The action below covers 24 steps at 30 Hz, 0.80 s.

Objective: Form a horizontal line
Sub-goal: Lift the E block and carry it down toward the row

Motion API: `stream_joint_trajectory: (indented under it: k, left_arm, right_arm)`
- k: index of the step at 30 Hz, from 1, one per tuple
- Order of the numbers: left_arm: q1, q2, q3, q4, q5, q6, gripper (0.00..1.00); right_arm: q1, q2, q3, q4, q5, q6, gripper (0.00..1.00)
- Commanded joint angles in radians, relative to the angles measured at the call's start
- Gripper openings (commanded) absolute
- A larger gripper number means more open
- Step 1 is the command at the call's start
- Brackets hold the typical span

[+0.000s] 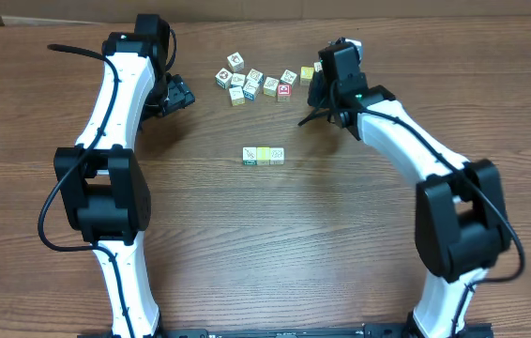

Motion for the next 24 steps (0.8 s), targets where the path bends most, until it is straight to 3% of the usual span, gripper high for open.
stream_joint_trajectory:
  k: [1, 8, 17, 24]
  left_arm:
    - [-0.003, 0.010, 0.018, 0.001, -0.004, 0.008, 1.00]
    - [-0.003, 0.010, 0.018, 0.001, -0.004, 0.008, 1.00]
    - [-0.003, 0.010, 0.018, 0.001, -0.004, 0.008, 1.00]
    - [-0.003, 0.010, 0.018, 0.001, -0.005, 0.008, 1.00]
  right_arm:
    - [0.005, -0.109, 0.001, -0.031, -0.075, -0.003, 0.28]
    - [0.005, -0.154, 0.000, -0.166, -0.285, -0.002, 0.28]
    - [0.006, -0.148, -0.008, -0.332, -0.286, 0.002, 0.28]
    - [0.006, -0.148, -0.097, -0.329, -0.286, 0.007, 0.28]
